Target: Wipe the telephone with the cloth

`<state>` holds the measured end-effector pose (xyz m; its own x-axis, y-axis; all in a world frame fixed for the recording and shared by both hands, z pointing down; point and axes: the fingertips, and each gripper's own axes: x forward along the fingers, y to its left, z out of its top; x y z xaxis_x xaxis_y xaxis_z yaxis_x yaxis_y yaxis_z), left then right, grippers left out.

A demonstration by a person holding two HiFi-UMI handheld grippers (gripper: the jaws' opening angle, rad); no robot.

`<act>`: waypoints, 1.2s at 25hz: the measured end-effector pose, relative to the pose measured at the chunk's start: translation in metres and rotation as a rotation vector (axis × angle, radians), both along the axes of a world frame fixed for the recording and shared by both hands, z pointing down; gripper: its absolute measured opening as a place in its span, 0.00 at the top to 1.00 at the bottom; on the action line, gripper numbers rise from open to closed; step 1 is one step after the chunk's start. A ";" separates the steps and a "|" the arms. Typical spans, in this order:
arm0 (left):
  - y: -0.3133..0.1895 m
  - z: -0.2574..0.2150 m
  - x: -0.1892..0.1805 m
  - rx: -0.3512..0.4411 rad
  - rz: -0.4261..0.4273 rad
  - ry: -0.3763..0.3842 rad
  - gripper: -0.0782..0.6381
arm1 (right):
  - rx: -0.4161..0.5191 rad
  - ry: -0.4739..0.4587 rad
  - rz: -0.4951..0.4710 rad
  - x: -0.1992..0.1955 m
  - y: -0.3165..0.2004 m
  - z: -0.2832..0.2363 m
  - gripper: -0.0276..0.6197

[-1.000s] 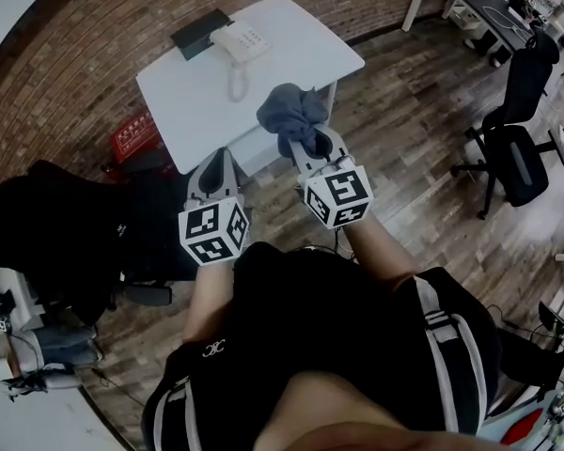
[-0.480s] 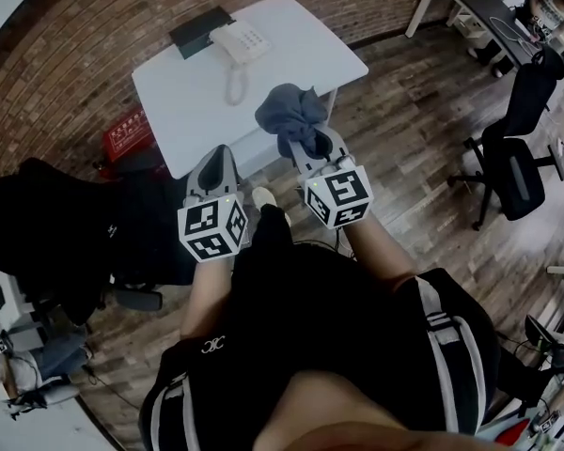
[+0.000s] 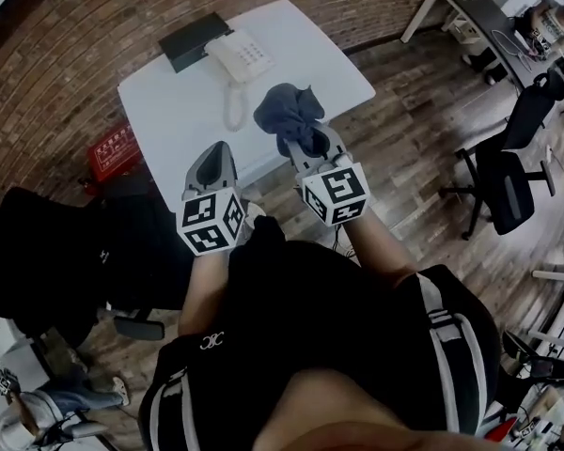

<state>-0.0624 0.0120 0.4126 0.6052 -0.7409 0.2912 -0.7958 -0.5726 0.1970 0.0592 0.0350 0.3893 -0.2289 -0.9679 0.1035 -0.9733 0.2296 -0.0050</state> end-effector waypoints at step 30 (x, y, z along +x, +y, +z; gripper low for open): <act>-0.198 0.032 -0.082 -0.146 -0.315 0.052 0.90 | -0.171 0.539 -0.352 -0.016 -0.339 0.076 0.91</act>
<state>-0.1440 -0.1858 0.4447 0.3701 -0.8467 0.3822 -0.9157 -0.2631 0.3038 0.0429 -0.3037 0.4650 -0.4017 -0.8048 0.4371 -0.7169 0.5733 0.3968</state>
